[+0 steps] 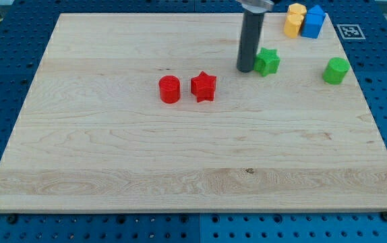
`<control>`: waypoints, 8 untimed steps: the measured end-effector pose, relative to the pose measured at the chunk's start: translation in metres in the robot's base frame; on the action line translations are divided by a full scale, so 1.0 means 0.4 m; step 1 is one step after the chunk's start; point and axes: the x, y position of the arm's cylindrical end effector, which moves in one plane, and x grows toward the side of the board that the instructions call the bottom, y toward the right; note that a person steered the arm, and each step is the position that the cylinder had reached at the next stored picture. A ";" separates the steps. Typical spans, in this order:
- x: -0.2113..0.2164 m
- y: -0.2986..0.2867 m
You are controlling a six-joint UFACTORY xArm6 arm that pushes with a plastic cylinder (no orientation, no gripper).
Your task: Place the green star to the left of the green circle
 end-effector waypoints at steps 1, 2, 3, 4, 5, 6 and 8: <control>0.001 0.052; -0.020 -0.005; -0.060 0.020; -0.047 0.108; -0.012 0.156; -0.007 0.130; -0.019 0.168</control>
